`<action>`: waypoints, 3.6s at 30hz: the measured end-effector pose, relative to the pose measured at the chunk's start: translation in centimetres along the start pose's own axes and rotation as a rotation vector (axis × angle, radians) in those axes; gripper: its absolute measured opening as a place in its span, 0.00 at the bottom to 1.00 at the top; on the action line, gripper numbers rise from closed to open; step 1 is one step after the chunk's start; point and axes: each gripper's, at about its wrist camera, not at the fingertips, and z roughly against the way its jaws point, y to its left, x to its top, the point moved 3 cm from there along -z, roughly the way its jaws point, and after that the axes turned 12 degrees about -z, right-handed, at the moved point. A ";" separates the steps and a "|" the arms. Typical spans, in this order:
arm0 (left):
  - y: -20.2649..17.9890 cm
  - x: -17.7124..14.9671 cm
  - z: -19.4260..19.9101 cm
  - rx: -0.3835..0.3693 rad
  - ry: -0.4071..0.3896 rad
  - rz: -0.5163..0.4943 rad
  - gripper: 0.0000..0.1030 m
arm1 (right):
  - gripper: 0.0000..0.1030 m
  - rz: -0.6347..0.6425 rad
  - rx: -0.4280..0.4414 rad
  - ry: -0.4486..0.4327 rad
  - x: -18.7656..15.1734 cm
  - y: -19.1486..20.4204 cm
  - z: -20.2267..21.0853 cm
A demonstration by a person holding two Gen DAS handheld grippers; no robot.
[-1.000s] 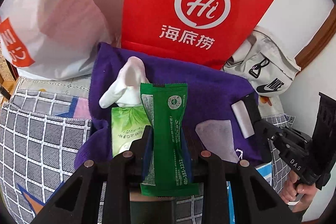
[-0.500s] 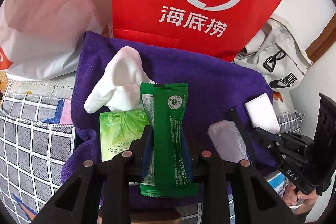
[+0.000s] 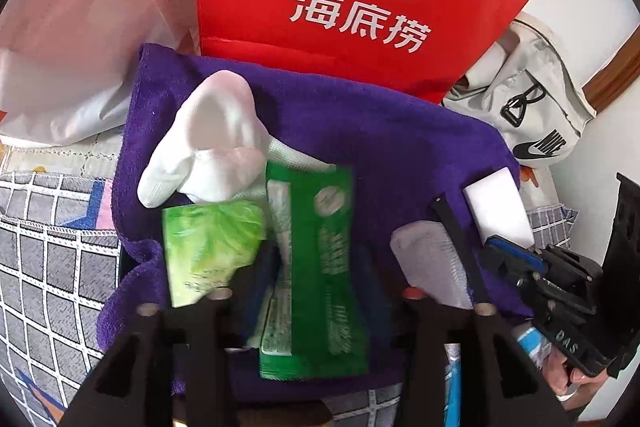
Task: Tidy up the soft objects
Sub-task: 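Withdraw both tools from the towel back toward the yellow pouch, then grasp the white crumpled tissue with the right tool while the left tool grasps the tomato-print snack packet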
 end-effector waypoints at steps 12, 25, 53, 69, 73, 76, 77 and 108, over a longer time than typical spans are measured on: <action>-0.4 -2.3 7.3 0.031 -0.091 0.013 0.55 | 0.55 0.051 -0.018 -0.084 -2.2 3.7 6.1; 0.3 -10.1 15.3 0.047 -0.175 0.061 0.55 | 0.53 0.050 0.053 -0.086 -10.9 7.5 10.6; 1.3 -24.3 14.8 -0.018 -0.119 0.071 0.55 | 0.31 0.250 -0.068 0.120 -26.1 12.9 5.5; -0.8 -30.0 11.2 -0.007 -0.016 0.023 0.55 | 0.17 0.125 0.037 -0.049 -25.6 11.1 11.3; -2.5 -30.5 10.6 0.000 -0.014 -0.024 0.67 | 0.18 0.111 -0.015 -0.092 -25.9 9.2 13.1; -3.8 -30.5 10.2 0.024 -0.008 -0.074 0.75 | 0.18 0.109 -0.080 -0.103 -26.4 7.2 13.4; -4.2 -30.5 10.0 0.041 -0.010 -0.091 0.76 | 0.18 0.099 -0.095 -0.099 -26.6 6.3 13.3; -3.4 -30.6 10.4 0.197 -0.091 -0.165 0.33 | 0.20 -0.003 -0.070 -0.097 -28.4 1.2 10.9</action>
